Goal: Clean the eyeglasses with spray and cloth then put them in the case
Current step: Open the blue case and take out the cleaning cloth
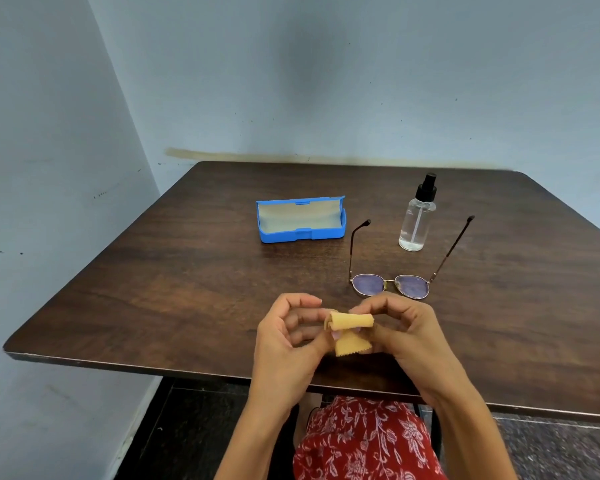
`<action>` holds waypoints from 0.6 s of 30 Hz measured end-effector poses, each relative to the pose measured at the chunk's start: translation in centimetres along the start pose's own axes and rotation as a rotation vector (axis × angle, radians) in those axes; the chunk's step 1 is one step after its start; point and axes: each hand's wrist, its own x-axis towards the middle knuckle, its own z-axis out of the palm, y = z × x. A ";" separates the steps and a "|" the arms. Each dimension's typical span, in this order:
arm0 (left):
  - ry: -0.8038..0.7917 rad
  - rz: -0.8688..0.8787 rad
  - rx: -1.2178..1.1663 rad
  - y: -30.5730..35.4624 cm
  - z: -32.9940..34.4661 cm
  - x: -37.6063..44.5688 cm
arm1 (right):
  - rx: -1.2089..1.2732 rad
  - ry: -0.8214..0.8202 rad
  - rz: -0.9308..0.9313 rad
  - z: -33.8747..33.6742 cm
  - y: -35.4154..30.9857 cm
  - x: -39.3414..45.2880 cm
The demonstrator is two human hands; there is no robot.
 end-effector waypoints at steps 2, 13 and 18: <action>-0.021 -0.019 -0.005 0.0 0.1 0.0 | -0.010 -0.008 -0.021 -0.1 0.0 0.0; -0.050 0.025 -0.079 0.1 0.3 -0.3 | 0.030 -0.038 -0.022 -0.3 -0.2 -0.1; -0.030 -0.165 -0.254 0.3 0.5 0.1 | -0.090 0.001 -0.048 -0.1 0.1 0.0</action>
